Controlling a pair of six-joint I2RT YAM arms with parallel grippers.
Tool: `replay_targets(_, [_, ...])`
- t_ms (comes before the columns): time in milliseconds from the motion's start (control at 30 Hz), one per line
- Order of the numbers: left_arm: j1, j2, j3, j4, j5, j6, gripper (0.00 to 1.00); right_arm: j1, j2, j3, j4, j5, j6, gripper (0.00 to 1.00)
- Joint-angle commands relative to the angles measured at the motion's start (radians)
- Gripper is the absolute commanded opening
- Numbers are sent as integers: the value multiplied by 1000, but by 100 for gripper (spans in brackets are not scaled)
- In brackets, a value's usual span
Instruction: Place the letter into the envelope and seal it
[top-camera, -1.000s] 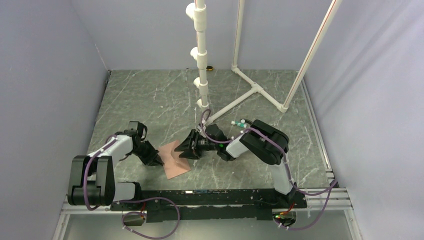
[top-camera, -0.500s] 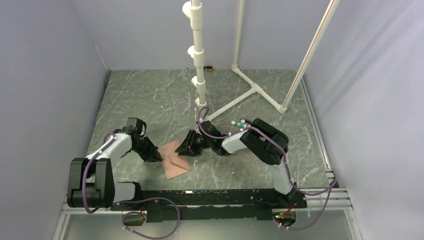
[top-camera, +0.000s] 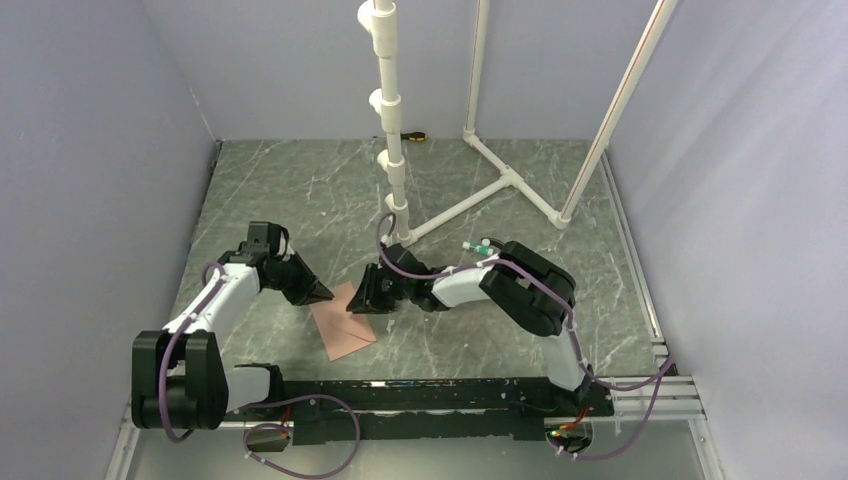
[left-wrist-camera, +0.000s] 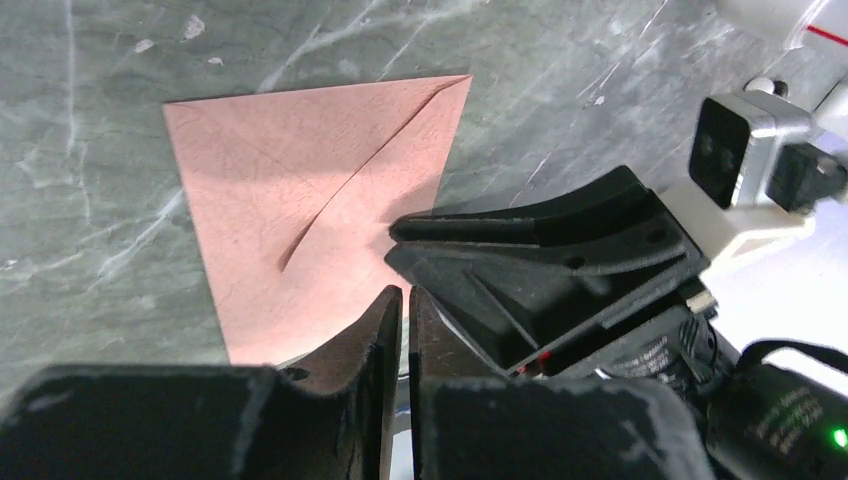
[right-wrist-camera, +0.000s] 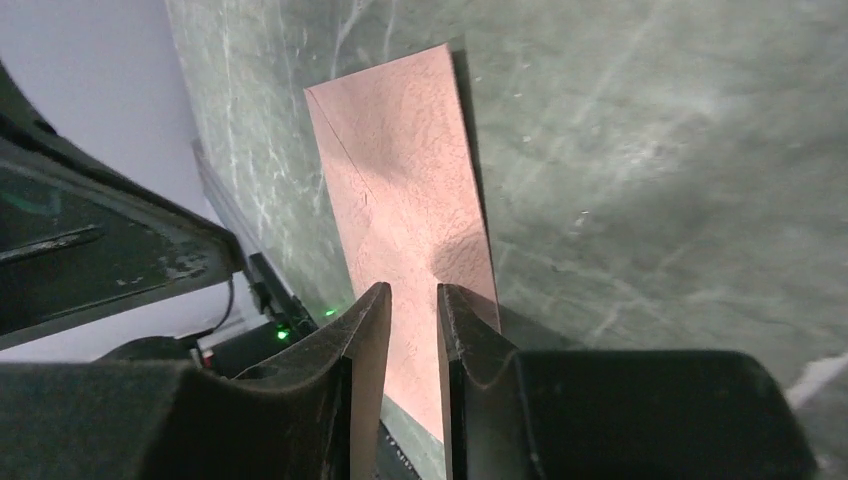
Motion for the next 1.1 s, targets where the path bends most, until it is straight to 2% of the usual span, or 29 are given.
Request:
replay_targets(0, [-8,35,-62,71,60,16,13,65,-12,2,-184,183,-152,28])
replay_targets(233, [-30,114,-140,124,65,14,11,106,-56,-28,-221,320,-197,27])
replay_targets(400, [-60,141,-163,63,-46,-5,3,135,-85,-31,-257,416,-264,28])
replay_targets(533, [-74,147,-182,63,-101,-27,3,174,-88,-13,-302,481,-372,28])
replay_targets(867, [-129,198,-244,199,60,-105,3,260,-149,-32,-358,542,-697,30])
replay_targets(967, [-139,199,-231,219,83,-124,3,264,-204,-64,-364,550,-758,32])
replay_targets(1067, [-140,176,-179,172,52,-111,3,264,-248,-80,-370,528,-789,33])
